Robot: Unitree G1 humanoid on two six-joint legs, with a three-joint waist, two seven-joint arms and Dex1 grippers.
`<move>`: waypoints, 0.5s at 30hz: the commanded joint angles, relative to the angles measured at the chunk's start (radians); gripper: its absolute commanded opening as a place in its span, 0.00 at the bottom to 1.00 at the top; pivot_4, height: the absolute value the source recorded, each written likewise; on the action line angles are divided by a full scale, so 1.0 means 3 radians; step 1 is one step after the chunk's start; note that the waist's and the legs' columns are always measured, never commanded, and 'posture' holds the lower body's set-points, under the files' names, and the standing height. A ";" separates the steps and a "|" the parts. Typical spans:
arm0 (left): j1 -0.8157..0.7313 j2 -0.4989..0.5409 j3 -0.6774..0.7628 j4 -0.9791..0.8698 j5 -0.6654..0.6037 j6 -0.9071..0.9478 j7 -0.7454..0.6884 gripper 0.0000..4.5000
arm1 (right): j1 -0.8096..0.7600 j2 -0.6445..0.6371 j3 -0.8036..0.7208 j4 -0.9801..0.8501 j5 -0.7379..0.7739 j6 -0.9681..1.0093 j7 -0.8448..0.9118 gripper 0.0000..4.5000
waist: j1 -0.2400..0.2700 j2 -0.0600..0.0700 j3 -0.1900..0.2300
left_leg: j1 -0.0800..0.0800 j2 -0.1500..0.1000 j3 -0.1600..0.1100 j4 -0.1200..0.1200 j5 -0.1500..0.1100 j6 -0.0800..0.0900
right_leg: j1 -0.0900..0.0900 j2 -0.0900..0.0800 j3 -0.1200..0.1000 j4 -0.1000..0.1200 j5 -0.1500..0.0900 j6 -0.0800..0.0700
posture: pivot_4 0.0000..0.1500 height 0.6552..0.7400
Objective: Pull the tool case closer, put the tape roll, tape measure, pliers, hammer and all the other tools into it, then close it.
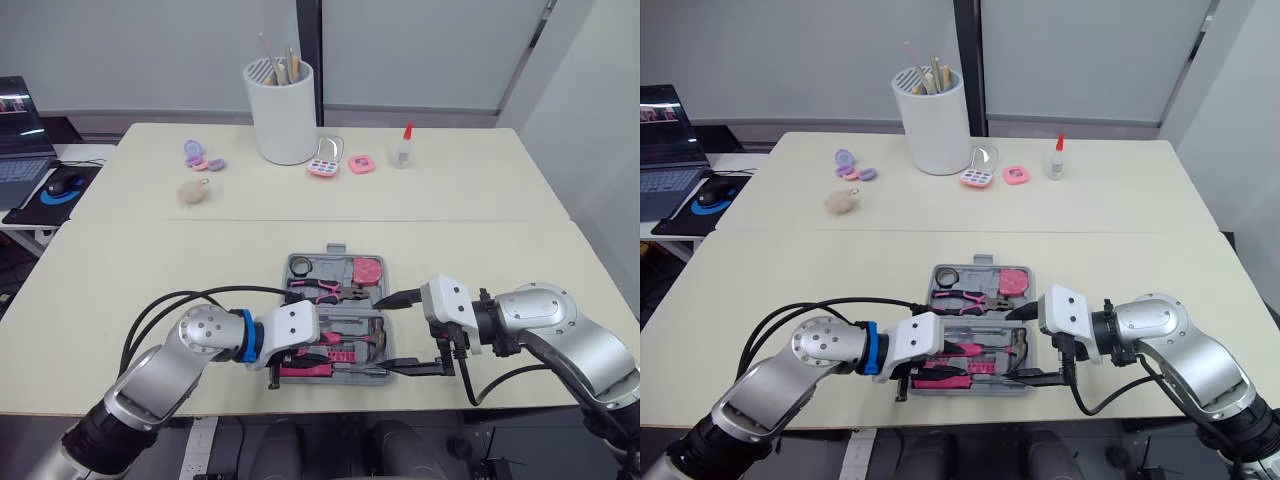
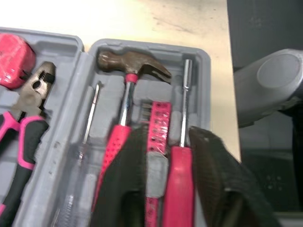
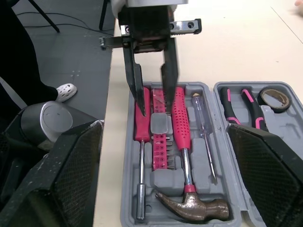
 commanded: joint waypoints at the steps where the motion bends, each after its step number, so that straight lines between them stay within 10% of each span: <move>1: 0.0108 0.0024 0.0044 0.0063 0.0010 -0.0262 -0.0025 0.01 | -0.0030 -0.0006 -0.0059 -0.0030 -0.0003 -0.0080 0.0008 1.00 | 0.0001 0.0000 0.0000 | 0.0000 0.0000 0.0001 0.0000 0.0000 0.0000 | 0.0000 0.0000 0.0000 0.0000 0.0000 0.0000 | 1.00 1.00; 15: 0.0195 -0.0176 -0.0339 0.0661 0.0568 -0.0689 0.0156 0.00 | 0.0046 -0.0061 -0.0095 -0.0046 -0.0010 -0.0082 -0.0001 1.00 | 0.0002 0.0002 -0.0002 | 0.0002 0.0000 0.0000 0.0000 0.0000 0.0000 | 0.0002 0.0000 -0.0001 0.0000 0.0006 -0.0010 | 1.00 1.00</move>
